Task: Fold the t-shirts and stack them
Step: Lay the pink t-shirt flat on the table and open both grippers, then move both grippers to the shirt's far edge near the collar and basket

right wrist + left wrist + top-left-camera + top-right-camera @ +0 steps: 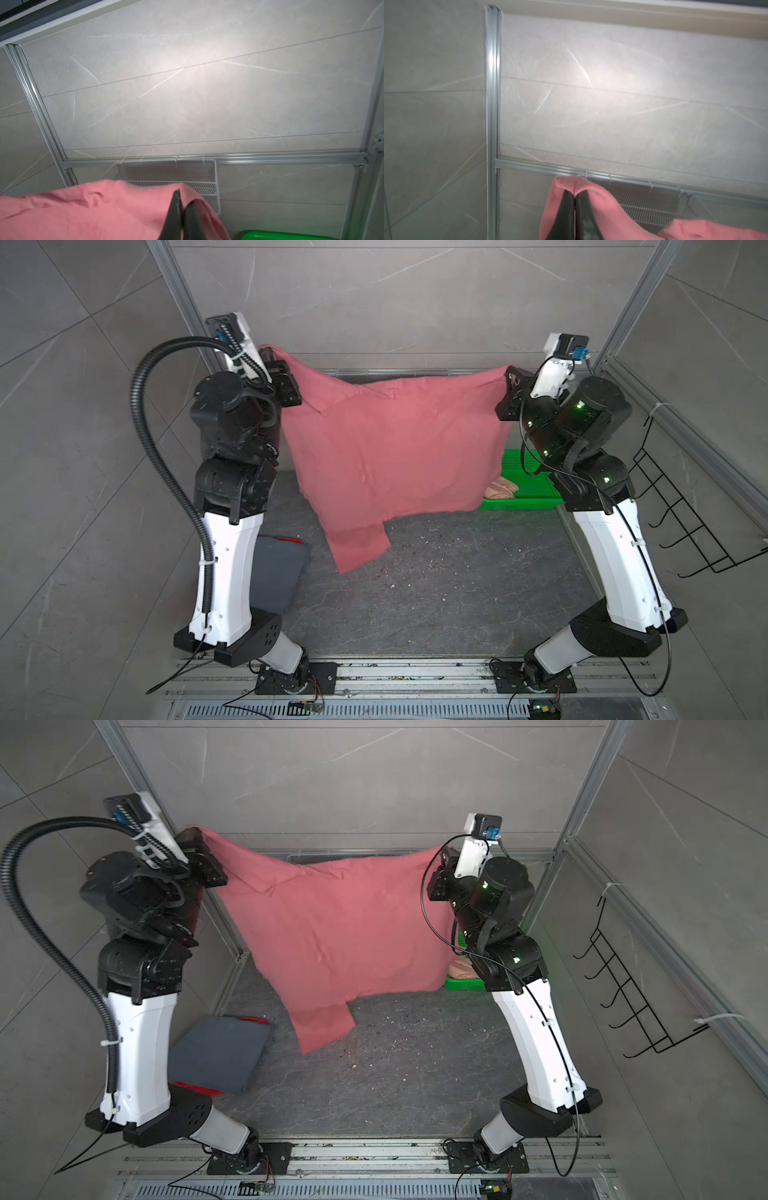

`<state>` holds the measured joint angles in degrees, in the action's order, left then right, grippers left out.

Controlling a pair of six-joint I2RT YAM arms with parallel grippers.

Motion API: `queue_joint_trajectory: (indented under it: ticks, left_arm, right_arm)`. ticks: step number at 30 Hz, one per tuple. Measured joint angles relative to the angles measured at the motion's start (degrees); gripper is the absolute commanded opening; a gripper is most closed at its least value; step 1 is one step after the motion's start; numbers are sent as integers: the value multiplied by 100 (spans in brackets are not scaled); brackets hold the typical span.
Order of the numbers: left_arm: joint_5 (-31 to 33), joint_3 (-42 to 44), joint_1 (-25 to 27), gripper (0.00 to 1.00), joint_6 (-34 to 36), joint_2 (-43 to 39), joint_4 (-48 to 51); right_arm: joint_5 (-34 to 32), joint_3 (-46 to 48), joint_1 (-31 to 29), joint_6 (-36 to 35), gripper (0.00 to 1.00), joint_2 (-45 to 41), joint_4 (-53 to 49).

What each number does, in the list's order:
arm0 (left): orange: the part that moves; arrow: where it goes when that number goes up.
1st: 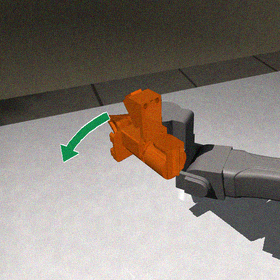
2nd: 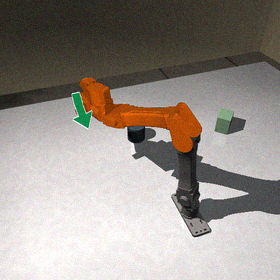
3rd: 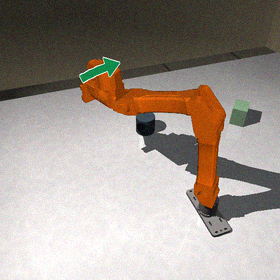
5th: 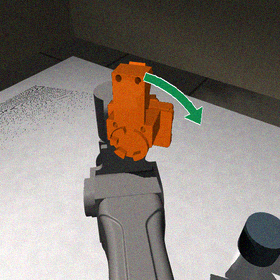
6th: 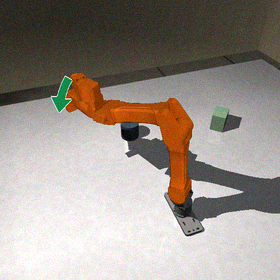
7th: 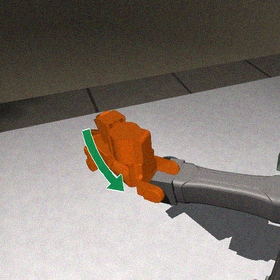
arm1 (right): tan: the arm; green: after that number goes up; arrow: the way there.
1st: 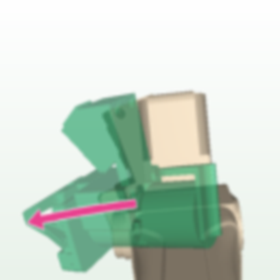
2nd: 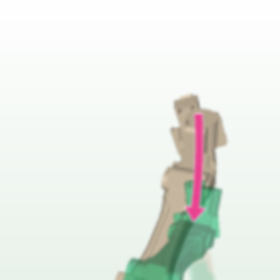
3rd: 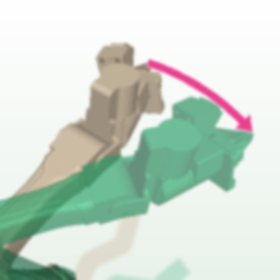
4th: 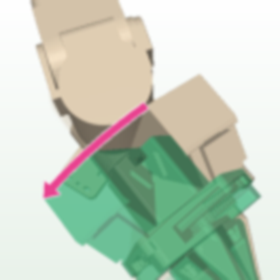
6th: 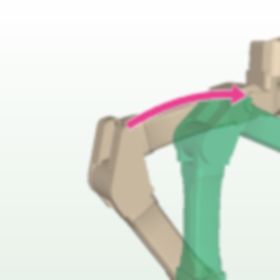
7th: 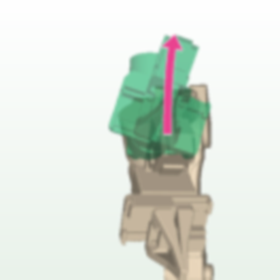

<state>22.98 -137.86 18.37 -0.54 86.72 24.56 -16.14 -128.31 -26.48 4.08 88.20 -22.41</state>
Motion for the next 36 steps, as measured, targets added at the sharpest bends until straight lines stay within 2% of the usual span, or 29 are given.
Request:
queue_joint_trajectory:
  ticks: [3,6,10,13,17,21,25,31,36]
  left_arm:
    - [-50,1016,0,0,-37,-968,-221]
    - [-15,2846,-2,0,-361,-2221,-365]
    - [98,5460,-2,0,-1322,-3595,-328]
    - [92,7329,-4,0,-2205,-4089,160]
    - [-186,8913,-2,0,-3189,-4162,1163]
    - [-396,9556,-2,0,-4017,-4380,1937]
    - [-479,9739,-2,0,-4627,-4413,2391]
    - [-699,10109,-2,0,-5097,-4192,2780]
    - [-835,10262,-2,0,-5324,-4411,3058]
  right_arm:
    - [-111,1119,4,-31,0,-918,205]
    - [-122,2616,4,22,0,-1867,407]
    - [24,4653,7,337,0,-2682,688]
    - [236,6251,13,708,0,-2763,850]
    - [570,7976,15,1169,0,-2216,909]
    - [660,8835,15,1587,0,-1799,907]
    - [605,9088,15,1952,0,-1790,1047]
    - [568,9215,15,2413,0,-1768,1196]
    - [479,9506,15,2811,0,-1862,1032]
